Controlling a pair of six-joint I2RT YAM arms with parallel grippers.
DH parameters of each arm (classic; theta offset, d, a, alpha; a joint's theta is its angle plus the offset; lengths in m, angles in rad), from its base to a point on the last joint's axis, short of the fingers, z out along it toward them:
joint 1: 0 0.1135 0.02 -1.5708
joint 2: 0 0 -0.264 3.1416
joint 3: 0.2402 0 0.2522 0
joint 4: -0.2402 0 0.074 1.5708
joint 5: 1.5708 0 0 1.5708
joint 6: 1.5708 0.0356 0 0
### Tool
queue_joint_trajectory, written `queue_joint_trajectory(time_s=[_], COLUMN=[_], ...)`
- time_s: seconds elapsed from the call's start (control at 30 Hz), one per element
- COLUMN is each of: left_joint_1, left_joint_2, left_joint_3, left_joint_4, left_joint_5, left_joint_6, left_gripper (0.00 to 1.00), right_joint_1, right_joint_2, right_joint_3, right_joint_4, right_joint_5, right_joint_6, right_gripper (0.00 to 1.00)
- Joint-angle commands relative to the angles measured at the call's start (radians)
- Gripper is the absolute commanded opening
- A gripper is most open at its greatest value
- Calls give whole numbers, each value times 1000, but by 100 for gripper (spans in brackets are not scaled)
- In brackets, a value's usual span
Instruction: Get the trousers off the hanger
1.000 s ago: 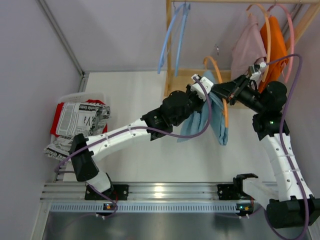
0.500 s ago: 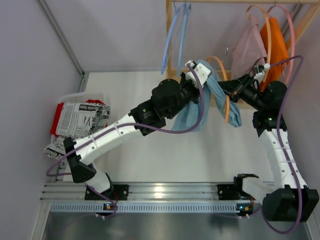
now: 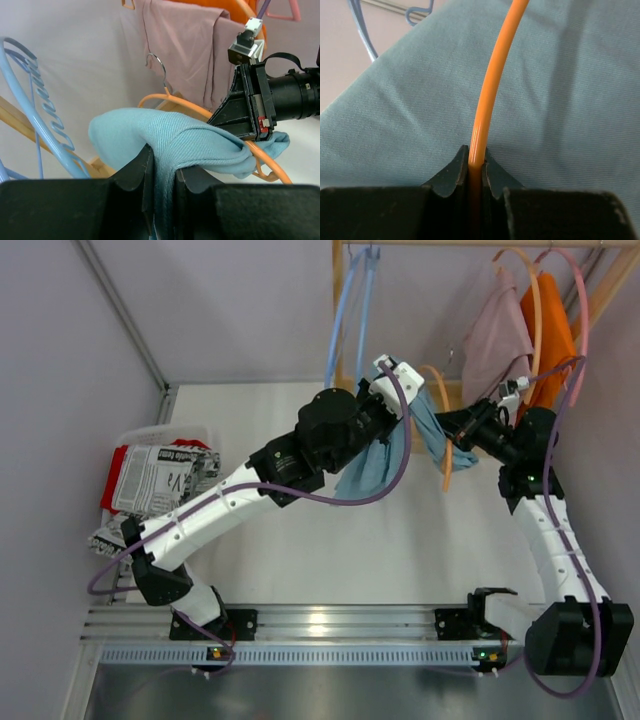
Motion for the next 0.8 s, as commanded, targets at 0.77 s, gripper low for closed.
queue_joint_trajectory(time_s=[0.77], left_joint_1=[1], left_joint_2=[-183], left_joint_3=[293], left_joint_4=[521], left_joint_5=[-53], left_joint_6=[204], left_gripper=[0], right_joint_1=[-109], right_joint_2=[20], right_joint_3=[-266], right_joint_4=[74], right_joint_5=[-184], right_joint_6=[-209], right_gripper=[0])
